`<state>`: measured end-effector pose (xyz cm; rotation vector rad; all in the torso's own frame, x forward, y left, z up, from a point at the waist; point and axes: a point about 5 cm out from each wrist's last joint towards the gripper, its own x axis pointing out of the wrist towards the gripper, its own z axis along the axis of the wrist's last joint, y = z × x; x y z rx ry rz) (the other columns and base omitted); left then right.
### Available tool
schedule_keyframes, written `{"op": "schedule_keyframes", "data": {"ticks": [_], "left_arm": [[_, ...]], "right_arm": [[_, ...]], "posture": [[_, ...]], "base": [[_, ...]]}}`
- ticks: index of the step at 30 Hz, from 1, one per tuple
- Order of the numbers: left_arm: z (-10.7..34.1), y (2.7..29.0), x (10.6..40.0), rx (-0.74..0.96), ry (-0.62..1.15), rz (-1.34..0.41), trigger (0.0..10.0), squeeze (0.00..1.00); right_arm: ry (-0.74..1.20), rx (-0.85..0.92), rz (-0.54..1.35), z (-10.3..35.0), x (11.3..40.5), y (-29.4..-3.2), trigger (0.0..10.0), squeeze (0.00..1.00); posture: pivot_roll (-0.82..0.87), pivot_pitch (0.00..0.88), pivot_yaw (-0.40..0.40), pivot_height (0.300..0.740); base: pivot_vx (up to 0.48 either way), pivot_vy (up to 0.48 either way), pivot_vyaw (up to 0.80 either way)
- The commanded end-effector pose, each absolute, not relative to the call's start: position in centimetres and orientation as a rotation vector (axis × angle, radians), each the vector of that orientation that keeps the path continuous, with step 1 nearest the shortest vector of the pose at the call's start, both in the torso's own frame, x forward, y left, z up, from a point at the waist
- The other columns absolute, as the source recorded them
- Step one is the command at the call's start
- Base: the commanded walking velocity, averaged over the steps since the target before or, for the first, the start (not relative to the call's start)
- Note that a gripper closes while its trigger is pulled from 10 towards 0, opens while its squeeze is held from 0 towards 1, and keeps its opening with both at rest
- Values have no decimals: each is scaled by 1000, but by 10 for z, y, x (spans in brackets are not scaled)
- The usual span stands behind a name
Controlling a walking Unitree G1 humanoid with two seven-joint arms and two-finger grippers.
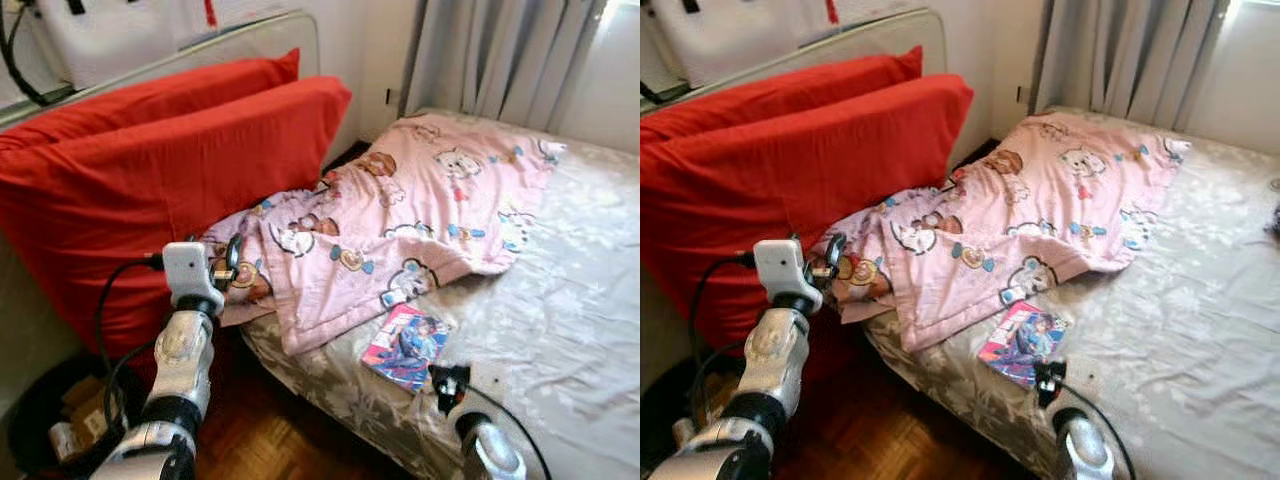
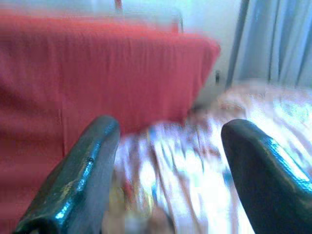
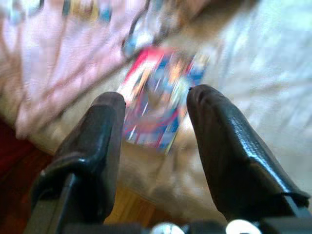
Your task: Clean up the room
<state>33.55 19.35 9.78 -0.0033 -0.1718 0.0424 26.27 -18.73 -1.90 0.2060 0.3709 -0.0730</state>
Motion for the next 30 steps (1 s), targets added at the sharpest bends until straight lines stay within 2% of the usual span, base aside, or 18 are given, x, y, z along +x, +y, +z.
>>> {"op": "schedule_keyframes", "data": {"ticks": [1,4,10,21,25,30], "left_arm": [[80,193,326,-11,-104,34,10000,0],[77,193,323,-16,-104,39,10000,0],[66,194,315,-26,-67,58,10000,0],[62,195,316,-23,-32,50,10000,0],[62,196,318,-18,-20,48,10000,0],[62,196,318,-11,-14,40,10000,0]], "right_arm": [[103,161,-48,40,313,-188,10000,0],[9,145,-40,57,321,-187,10000,0],[-38,119,-27,62,320,-186,10000,0],[53,83,-40,58,326,-183,10000,0],[65,87,-34,55,325,-179,10000,0],[97,74,-35,50,323,-176,10000,0]], "posture": [[-50,0,18,740],[-50,0,20,740],[-65,0,32,740],[-57,0,26,740],[-51,0,27,711],[-48,0,27,711]], "base": [[0,0,0],[0,0,0],[0,0,0],[0,0,0],[0,0,0],[0,0,0]]}}
